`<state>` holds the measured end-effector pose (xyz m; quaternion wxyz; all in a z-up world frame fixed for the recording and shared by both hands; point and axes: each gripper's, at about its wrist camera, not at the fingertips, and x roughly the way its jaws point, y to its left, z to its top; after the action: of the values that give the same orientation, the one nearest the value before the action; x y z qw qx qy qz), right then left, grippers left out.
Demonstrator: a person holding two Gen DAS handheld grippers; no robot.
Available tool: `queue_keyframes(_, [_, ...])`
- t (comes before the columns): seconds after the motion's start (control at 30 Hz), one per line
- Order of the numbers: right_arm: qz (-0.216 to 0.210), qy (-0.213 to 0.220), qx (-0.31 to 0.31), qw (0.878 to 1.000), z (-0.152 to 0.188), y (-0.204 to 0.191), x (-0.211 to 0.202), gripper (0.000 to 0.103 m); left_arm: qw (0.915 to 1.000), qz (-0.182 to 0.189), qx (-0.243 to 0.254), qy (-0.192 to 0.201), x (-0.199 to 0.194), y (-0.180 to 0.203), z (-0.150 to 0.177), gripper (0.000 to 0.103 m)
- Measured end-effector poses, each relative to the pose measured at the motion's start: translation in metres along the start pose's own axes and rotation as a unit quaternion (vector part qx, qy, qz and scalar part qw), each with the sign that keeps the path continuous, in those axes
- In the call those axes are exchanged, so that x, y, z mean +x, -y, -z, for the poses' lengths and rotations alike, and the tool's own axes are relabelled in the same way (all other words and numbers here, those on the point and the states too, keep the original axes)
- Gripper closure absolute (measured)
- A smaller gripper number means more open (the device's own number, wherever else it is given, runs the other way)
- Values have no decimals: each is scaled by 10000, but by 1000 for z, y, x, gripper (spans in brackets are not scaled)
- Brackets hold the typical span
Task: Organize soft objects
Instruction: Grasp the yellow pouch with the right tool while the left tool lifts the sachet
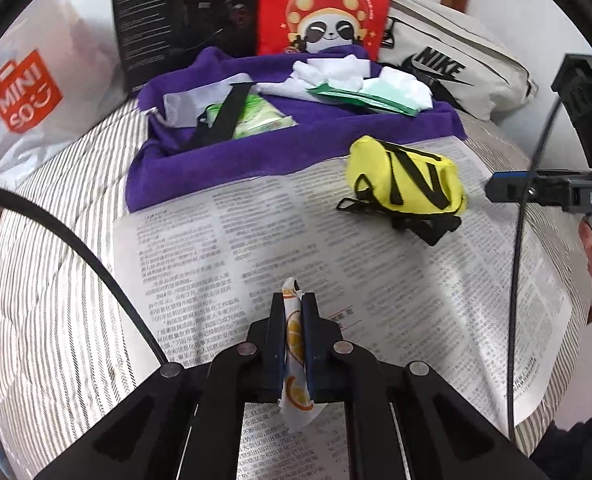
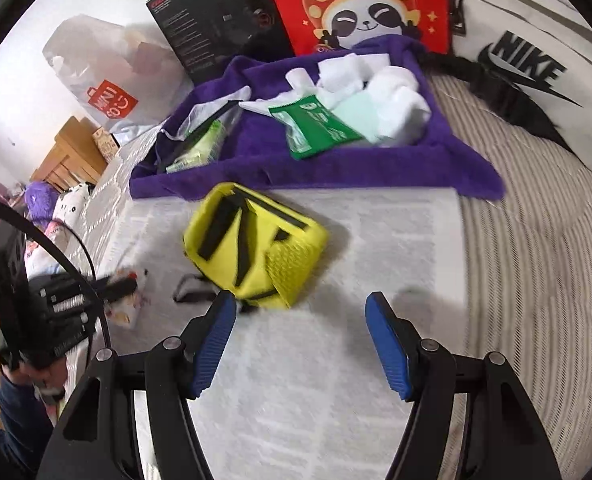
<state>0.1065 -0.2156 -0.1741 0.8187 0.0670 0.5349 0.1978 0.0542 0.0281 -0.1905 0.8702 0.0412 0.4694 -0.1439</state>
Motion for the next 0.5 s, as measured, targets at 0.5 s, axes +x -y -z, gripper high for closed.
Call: queue_keyframes(0.5, [472,-281,-49,9985,-15,-16,38,59,9991,-11,-293,292,3,-4,7,88])
